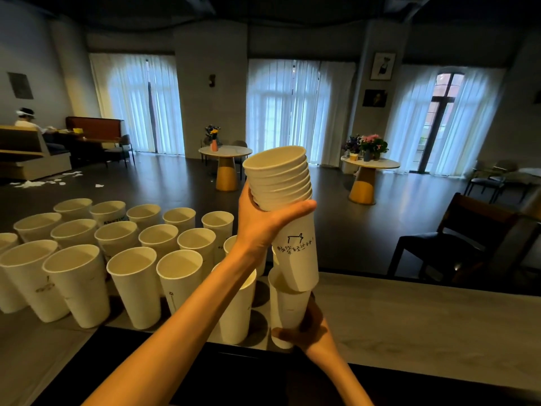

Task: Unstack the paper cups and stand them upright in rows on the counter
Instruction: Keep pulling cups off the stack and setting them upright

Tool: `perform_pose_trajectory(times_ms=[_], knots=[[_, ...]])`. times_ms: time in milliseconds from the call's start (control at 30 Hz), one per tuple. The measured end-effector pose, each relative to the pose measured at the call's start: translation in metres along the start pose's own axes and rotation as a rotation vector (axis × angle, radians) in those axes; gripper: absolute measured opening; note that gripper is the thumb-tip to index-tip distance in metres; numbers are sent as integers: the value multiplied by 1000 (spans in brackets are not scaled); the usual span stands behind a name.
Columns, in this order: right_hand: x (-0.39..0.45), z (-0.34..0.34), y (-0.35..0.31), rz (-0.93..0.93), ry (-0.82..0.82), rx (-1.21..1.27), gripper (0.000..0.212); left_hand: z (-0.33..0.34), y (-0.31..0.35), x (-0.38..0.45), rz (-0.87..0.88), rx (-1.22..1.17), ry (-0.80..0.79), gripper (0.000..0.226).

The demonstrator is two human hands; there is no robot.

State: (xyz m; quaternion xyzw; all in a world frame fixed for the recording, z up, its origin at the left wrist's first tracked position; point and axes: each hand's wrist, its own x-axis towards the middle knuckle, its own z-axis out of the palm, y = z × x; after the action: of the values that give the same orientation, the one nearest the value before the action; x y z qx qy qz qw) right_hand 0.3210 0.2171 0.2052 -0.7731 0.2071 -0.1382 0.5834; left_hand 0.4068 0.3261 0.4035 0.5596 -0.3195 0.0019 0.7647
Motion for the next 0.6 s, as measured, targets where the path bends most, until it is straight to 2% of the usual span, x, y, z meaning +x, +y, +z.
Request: perform_pose_trajectory(times_ms=[133,233,400,500,600], knots=[[3,-3,2,3,-59,8,90,0,-9,-2,11,6,-19,105],[0,-18,13,59,-103,95,77,4,-14,-2,-5,9,-57,110],[-20,-61,10,85,-60,164,76,25,-19,-7,-51,-56,-93,105],[-32,-90,5,71,-101,191,85,45,-21,-13,-73,-83,-131,93],[-41,-115,-6,21,-134,258,109,68,-24,-18,-64,-65,-202,89]])
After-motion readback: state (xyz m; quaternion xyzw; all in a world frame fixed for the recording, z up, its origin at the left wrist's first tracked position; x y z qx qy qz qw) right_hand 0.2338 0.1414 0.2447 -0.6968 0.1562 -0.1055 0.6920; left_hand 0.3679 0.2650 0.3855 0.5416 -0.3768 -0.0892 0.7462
